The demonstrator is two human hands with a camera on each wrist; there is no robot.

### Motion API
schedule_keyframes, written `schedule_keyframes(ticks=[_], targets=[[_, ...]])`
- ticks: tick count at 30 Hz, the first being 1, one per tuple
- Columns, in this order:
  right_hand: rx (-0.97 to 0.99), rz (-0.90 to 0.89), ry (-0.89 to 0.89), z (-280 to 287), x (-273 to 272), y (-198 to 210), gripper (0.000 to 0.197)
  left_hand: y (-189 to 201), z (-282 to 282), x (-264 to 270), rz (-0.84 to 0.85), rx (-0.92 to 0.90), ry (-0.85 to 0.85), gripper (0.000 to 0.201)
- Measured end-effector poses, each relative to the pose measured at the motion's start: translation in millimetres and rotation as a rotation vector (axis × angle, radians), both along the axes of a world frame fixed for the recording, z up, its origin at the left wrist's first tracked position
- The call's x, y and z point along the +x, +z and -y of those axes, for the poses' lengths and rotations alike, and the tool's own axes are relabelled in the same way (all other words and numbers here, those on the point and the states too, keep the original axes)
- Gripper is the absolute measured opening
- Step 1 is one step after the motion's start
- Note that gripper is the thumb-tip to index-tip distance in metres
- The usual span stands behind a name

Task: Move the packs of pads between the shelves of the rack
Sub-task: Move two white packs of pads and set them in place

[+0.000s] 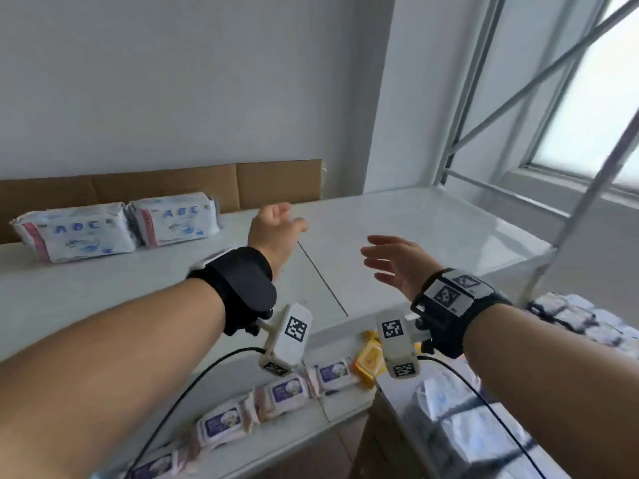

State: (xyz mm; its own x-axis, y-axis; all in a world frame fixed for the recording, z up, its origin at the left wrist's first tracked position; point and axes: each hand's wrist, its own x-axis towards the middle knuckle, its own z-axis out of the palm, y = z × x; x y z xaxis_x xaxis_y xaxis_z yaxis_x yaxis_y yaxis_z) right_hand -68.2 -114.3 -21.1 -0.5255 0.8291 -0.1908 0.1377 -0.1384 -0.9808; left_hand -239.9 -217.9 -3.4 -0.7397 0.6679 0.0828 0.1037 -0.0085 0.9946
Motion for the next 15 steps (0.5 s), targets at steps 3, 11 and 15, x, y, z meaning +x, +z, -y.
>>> schedule_keyframes(ticks=[3,11,15], targets=[[-0.005,0.074,-0.068,-3,81,-14,0.034,-20,-22,93,0.078,-0.041,-0.133,0.045],[-0.098,0.244,-0.235,-33,228,-69,0.041,-101,-70,228,0.177,-0.31,-0.287,0.057],[-0.172,0.314,-0.276,-58,261,-103,0.043,-144,-97,246,0.216,-0.42,-0.272,0.061]])
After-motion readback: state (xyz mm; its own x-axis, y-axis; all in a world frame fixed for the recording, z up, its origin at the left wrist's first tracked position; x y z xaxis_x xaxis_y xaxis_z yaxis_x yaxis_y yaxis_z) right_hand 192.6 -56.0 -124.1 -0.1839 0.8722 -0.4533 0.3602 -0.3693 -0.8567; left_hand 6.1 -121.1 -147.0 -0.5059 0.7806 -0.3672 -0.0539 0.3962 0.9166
